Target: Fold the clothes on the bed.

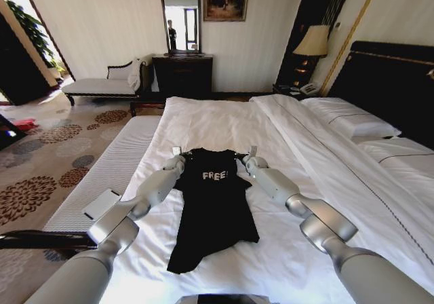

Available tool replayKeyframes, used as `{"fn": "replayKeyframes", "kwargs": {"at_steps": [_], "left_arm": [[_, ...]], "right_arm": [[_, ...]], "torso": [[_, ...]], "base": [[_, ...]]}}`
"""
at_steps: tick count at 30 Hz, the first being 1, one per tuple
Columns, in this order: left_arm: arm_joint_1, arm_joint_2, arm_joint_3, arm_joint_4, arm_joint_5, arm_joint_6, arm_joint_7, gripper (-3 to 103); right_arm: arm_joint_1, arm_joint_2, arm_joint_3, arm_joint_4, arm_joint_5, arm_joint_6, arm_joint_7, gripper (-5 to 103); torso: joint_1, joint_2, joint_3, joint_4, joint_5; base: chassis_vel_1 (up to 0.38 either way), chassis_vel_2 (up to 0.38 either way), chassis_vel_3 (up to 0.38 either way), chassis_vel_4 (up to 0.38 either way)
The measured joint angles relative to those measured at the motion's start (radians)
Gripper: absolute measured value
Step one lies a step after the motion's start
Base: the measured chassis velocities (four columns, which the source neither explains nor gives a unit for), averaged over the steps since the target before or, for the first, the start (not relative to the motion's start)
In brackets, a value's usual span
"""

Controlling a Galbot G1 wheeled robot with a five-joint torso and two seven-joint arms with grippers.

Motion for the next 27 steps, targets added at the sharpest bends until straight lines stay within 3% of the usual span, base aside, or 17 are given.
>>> {"fn": "replayKeyframes", "kwargs": {"at_steps": [5,7,9,13,15,16,18,20,24,26,27], "left_arm": [[0.004,-0.027,-0.003,0.019,0.021,-0.004,0.005,0],[0.006,-0.035,-0.008,0.021,0.025,0.000,0.004,0],[0.007,-0.037,-0.009,0.021,0.027,0.003,0.000,0],[0.014,-0.031,-0.014,-0.005,0.029,0.019,-0.017,16],[0.017,-0.024,-0.015,-0.020,0.027,0.022,-0.022,22],[0.020,-0.018,-0.015,-0.030,0.024,0.024,-0.025,27],[0.032,0.016,-0.011,-0.076,0.016,0.029,-0.037,38],[0.039,0.031,-0.011,-0.098,0.014,0.031,-0.043,38],[0.077,0.100,-0.018,-0.212,0.017,0.035,-0.078,59],[0.090,0.124,-0.019,-0.251,0.024,0.034,-0.087,59],[0.102,0.148,-0.020,-0.285,0.037,0.033,-0.095,65]], "right_arm": [[-0.003,0.006,0.003,-0.005,-0.008,0.001,-0.009,-1],[-0.006,0.005,0.007,-0.003,-0.007,0.008,-0.023,8],[-0.008,0.003,0.008,0.002,-0.006,0.011,-0.029,8],[-0.015,-0.011,0.013,0.023,-0.001,0.015,-0.035,30],[-0.017,-0.016,0.013,0.030,0.000,0.015,-0.034,30],[-0.018,-0.021,0.013,0.035,0.000,0.015,-0.034,35],[-0.024,-0.044,0.014,0.069,0.001,0.015,-0.031,46],[-0.027,-0.055,0.013,0.086,0.000,0.015,-0.027,51],[-0.048,-0.114,0.015,0.182,-0.018,0.012,-0.005,68],[-0.056,-0.139,0.015,0.214,-0.044,0.016,-0.001,73],[-0.063,-0.163,0.014,0.242,-0.067,0.023,0.001,73]], "torso": [[0.000,0.000,0.000,0.0001,-0.0001],[0.000,0.000,0.000,-0.0001,0.0000],[0.000,0.000,0.000,-0.0001,0.0000],[0.000,0.000,0.000,-0.0001,-0.0001],[0.000,0.000,0.000,-0.0001,0.0000],[0.000,0.000,0.000,0.0000,0.0000],[0.000,0.000,0.000,-0.0001,0.0000],[0.000,0.000,0.000,0.0000,0.0000],[0.000,0.000,0.000,0.0006,0.0001],[0.000,0.000,0.000,0.0005,0.0000],[0.000,0.000,0.000,0.0003,-0.0003]], "base": [[0.000,0.000,0.000,0.000],[0.000,0.000,0.000,0.000],[0.000,0.000,0.000,0.000],[0.000,0.000,0.000,0.000],[0.000,0.000,0.000,0.000],[0.000,0.000,0.000,0.000],[0.000,0.000,0.000,0.000],[0.000,0.000,0.000,0.000],[0.000,0.000,0.000,0.000],[0.000,0.000,0.000,0.000],[0.000,0.000,0.000,0.000]]}}
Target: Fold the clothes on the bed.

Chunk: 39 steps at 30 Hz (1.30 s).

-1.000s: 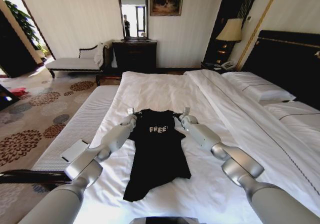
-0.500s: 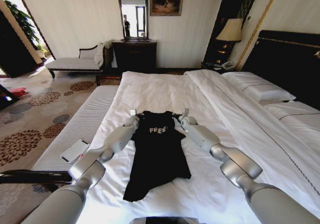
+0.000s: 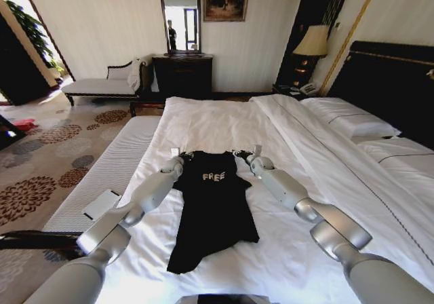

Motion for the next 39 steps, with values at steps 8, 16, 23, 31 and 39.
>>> {"fn": "replayKeyframes", "kwargs": {"at_steps": [8,16,23,31,39], "left_arm": [[0.128,0.186,-0.015,-0.312,0.072,-0.013,-0.073,97],[0.308,0.318,-0.090,-0.565,0.093,-0.017,-0.108,100],[0.515,0.413,-0.235,-0.720,0.126,-0.019,-0.108,100],[0.821,0.453,-0.412,-0.876,0.306,-0.103,-0.060,100],[1.069,0.408,-0.568,-1.008,0.350,-0.127,-0.042,100]], "right_arm": [[-0.152,-0.175,0.079,0.300,-0.090,0.018,0.060,99],[-0.390,-0.300,0.321,0.563,-0.107,0.013,0.092,100],[-0.658,-0.346,0.551,0.711,-0.123,0.011,0.096,100],[-1.080,-0.310,0.908,0.924,-0.257,0.071,0.019,100],[-1.319,-0.218,1.060,1.077,-0.233,0.089,-0.030,100]], "torso": [[0.000,0.000,0.000,-0.0002,0.0003],[0.000,0.000,0.000,-0.0005,-0.0003],[0.000,0.000,0.000,0.0000,0.0006],[0.000,0.000,0.000,-0.0014,0.0000],[0.000,0.000,0.000,-0.0002,0.0003]], "base": [[0.000,0.000,0.000,0.000],[0.000,0.000,0.000,0.000],[0.000,0.000,0.000,0.000],[0.000,0.000,0.000,0.000],[0.000,0.000,0.000,0.000]]}}
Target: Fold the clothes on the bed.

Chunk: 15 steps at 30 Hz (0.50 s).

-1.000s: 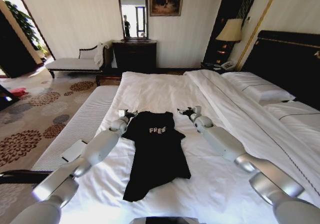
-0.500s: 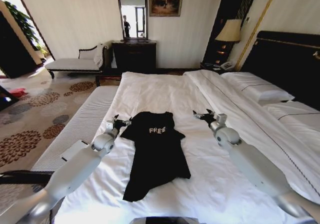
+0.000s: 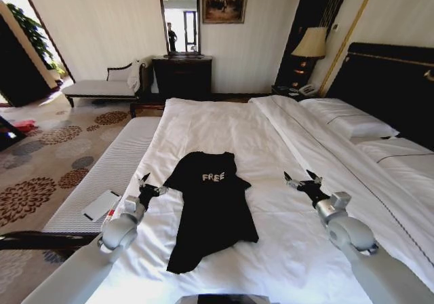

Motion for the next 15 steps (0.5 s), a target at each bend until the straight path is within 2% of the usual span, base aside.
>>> {"fn": "replayKeyframes", "kwargs": {"at_steps": [2,4,8,15], "left_arm": [[0.069,-0.014,-0.045,-0.023,0.013,-0.014,0.013,100],[0.084,-0.018,-0.055,-0.029,0.014,-0.017,0.017,100],[0.189,-0.064,-0.130,-0.068,0.030,-0.049,0.050,100],[0.317,-0.101,-0.195,-0.124,0.033,-0.084,0.093,100]], "right_arm": [[-0.062,0.019,0.031,0.043,0.011,0.000,-0.013,100],[-0.079,0.024,0.039,0.054,0.013,0.000,-0.017,100],[-0.203,0.054,0.091,0.128,0.053,-0.001,-0.057,100],[-0.313,0.103,0.110,0.189,0.101,-0.001,-0.086,100]], "torso": [[0.000,0.000,0.000,0.0002,-0.0003],[0.000,0.000,0.000,0.0002,-0.0001],[0.000,0.000,0.000,-0.0001,-0.0003],[0.000,0.000,0.000,-0.0003,-0.0002]], "base": [[0.000,0.000,0.000,0.000],[0.000,0.000,0.000,0.000],[0.000,0.000,0.000,0.000],[0.000,0.000,0.000,0.000]]}}
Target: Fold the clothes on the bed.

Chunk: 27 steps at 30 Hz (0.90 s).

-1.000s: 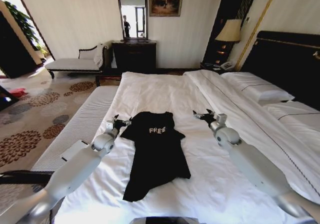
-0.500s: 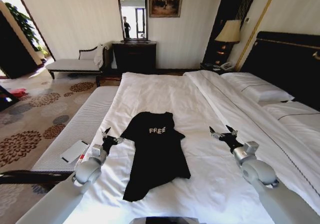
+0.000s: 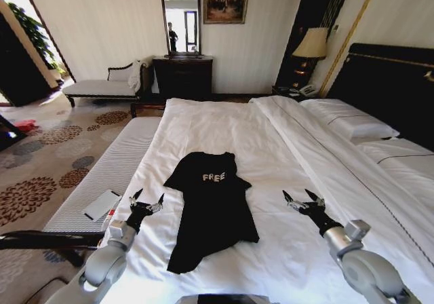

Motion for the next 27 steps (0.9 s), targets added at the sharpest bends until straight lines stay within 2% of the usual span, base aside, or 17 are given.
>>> {"fn": "replayKeyframes", "kwargs": {"at_steps": [3,4,7,8,11,18,22,27], "left_arm": [[0.101,-0.013,-0.018,-0.030,-0.004,-0.020,0.028,100],[0.101,-0.013,-0.018,-0.030,-0.004,-0.020,0.028,100],[0.232,-0.027,-0.032,-0.061,-0.006,-0.049,0.063,100],[0.232,-0.027,-0.032,-0.061,-0.006,-0.049,0.063,100],[0.323,-0.029,-0.050,-0.071,0.003,-0.092,0.086,100],[0.406,-0.030,-0.042,-0.074,0.025,-0.136,0.100,100],[0.468,0.006,0.009,-0.061,0.034,-0.156,0.105,100],[0.472,0.015,0.057,-0.032,0.032,-0.160,0.108,100]], "right_arm": [[-0.016,0.019,-0.013,-0.003,-0.050,0.006,0.004,100],[-0.016,0.019,-0.013,-0.003,-0.050,0.006,0.004,100],[-0.007,0.033,-0.034,-0.020,-0.068,-0.003,0.031,100],[-0.007,0.033,-0.034,-0.020,-0.068,-0.003,0.031,100],[0.010,0.036,-0.046,-0.034,-0.067,-0.021,0.054,100],[0.032,0.036,-0.057,-0.067,-0.065,-0.036,0.078,100],[0.048,0.032,-0.062,-0.085,-0.064,-0.044,0.092,100],[0.058,0.024,-0.063,-0.094,-0.051,-0.051,0.099,100]], "torso": [[0.000,0.000,0.000,0.0001,0.0000],[0.000,0.000,0.000,0.0001,0.0000],[0.000,0.000,0.000,0.0004,0.0002],[0.000,0.000,0.000,0.0004,0.0002],[0.000,0.000,0.000,0.0003,0.0003],[0.000,0.000,0.000,0.0001,0.0002],[0.000,0.000,0.000,0.0001,0.0003],[0.000,0.000,0.000,0.0003,-0.0001]], "base": [[0.000,0.000,0.000,0.000],[0.000,0.000,0.000,0.000],[0.000,0.000,0.000,0.000],[0.000,0.000,0.000,0.000],[0.000,0.000,0.000,0.000],[0.000,0.000,0.000,0.000],[0.000,0.000,0.000,0.000],[0.000,0.000,0.000,0.000]]}}
